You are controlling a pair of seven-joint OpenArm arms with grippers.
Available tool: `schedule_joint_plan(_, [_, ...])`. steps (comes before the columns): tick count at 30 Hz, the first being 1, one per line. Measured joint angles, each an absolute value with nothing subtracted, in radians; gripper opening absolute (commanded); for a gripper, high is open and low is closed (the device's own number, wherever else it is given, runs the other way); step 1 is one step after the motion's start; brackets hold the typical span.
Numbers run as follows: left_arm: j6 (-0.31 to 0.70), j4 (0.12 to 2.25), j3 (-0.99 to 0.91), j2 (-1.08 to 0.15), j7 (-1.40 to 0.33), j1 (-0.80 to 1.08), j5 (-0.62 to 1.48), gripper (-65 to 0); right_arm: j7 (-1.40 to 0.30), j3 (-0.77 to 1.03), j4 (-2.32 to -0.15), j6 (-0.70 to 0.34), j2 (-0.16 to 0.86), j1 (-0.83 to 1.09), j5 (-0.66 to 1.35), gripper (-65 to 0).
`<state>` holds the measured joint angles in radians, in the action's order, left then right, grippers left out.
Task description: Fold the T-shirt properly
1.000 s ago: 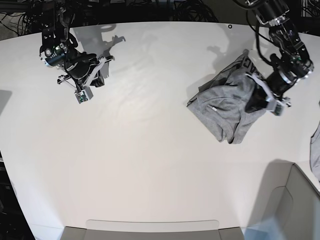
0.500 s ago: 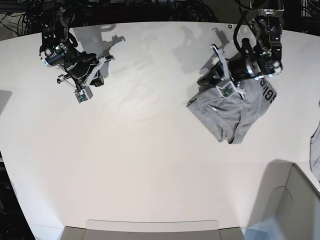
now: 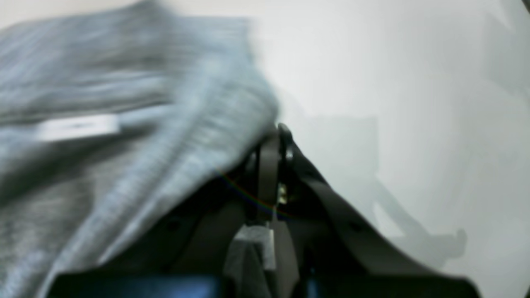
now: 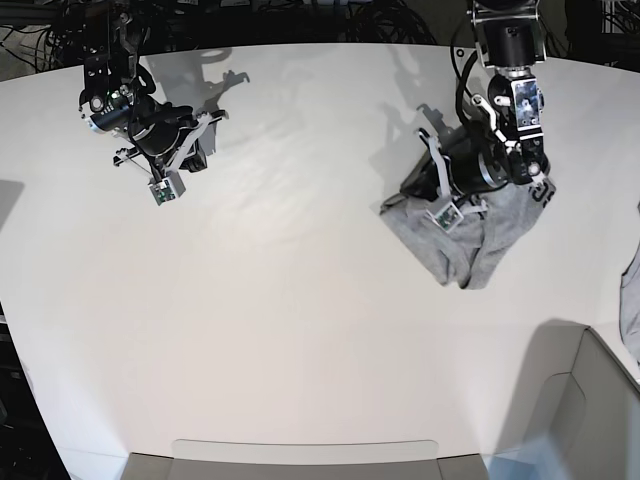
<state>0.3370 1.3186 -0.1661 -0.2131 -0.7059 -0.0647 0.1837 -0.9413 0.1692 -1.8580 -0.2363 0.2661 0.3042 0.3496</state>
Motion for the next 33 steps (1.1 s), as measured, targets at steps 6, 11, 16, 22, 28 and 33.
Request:
schedule_joint_plan(6, [0.245, 1.311, -0.249, -0.199, -0.703, -0.091, 0.187, -65.0, -0.942, 0.169, -1.858, -0.237, 0.266, 0.308, 0.352, -65.0])
schedule_joint_plan(11, [0.168, 1.310, -0.338, -0.165, -0.709, -0.110, 0.183, -65.0, -0.942, 0.169, -1.858, -0.236, 0.265, 0.314, 0.352, -65.0])
schedule_joint_plan(16, [0.168, 1.340, -0.369, -0.164, -0.706, -0.132, 0.187, -65.0, -0.942, 0.169, -1.858, -0.237, 0.265, 0.314, 0.352, -65.0])
schedule_joint_plan(22, [0.235, 1.516, -0.370, -0.146, -0.702, -0.101, 0.187, -65.0, -0.942, 0.169, -1.858, -0.237, 0.265, 0.311, 0.352, -65.0])
schedule_joint_plan(28, [0.368, 1.699, -0.379, -0.138, -0.699, -0.032, 0.189, -65.0, -0.938, 0.169, -1.935, -0.236, 0.270, 0.304, 0.357, -65.0])
schedule_joint_plan(33, [0.403, 1.835, -0.432, -0.110, -0.694, 0.095, 0.191, -65.0, -0.940, 0.169, -1.983, -0.237, 0.265, 0.336, 0.358, -65.0])
